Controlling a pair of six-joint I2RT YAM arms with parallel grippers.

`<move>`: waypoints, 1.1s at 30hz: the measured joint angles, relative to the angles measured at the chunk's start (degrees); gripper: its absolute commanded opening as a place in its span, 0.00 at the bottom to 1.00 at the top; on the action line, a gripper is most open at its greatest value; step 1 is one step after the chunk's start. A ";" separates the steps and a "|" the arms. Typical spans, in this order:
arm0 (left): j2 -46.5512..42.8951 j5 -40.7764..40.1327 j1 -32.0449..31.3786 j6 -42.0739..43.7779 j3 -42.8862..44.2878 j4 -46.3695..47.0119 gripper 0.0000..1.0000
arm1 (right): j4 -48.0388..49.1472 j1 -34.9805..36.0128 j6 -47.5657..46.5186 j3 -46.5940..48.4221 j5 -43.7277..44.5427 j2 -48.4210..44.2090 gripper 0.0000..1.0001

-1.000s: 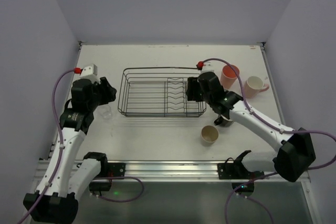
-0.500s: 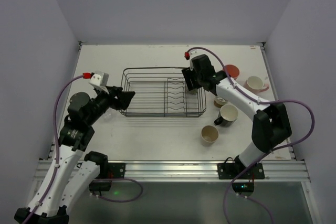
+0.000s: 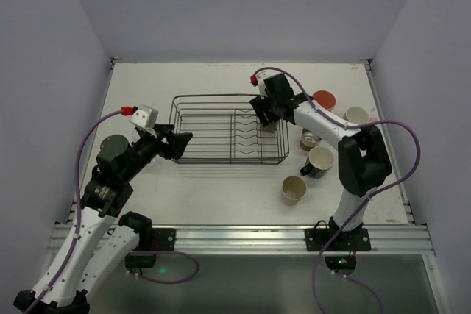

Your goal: Unload the cups from the dish rack

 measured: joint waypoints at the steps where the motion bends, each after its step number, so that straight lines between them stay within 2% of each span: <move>1: 0.04 -0.17 -0.02 0.00 0.00 -0.13 0.69 | -0.04 0.02 -0.28 0.00 -0.04 0.61 0.72; 9: 0.96 -0.90 -0.02 0.02 -0.02 -0.37 0.69 | -0.02 0.11 -1.44 2.16 -1.64 5.22 0.81; 16: 1.57 -1.33 -0.02 0.00 -0.02 -0.55 0.69 | -0.11 0.09 -1.73 3.48 -1.73 7.21 0.76; 19: 1.73 -1.44 -0.02 0.02 -0.02 -0.55 0.69 | -1.27 0.11 -1.66 4.26 -1.92 7.72 0.83; 22: 1.77 -1.57 -0.02 0.00 -0.02 -0.52 0.69 | -3.21 0.09 -1.99 6.01 -1.40 8.22 0.84; 25: 1.77 -1.73 0.00 0.00 -0.02 -0.52 0.69 | -4.42 0.07 -2.14 6.47 -1.20 8.13 0.81; 29: 1.77 -1.77 0.00 0.00 -0.02 -0.55 0.69 | -6.10 0.09 -2.19 6.47 -1.03 7.72 0.68; 33: 1.75 -1.77 0.00 0.00 -0.02 -0.52 0.69 | -7.65 0.04 -2.21 6.47 -0.92 7.13 0.71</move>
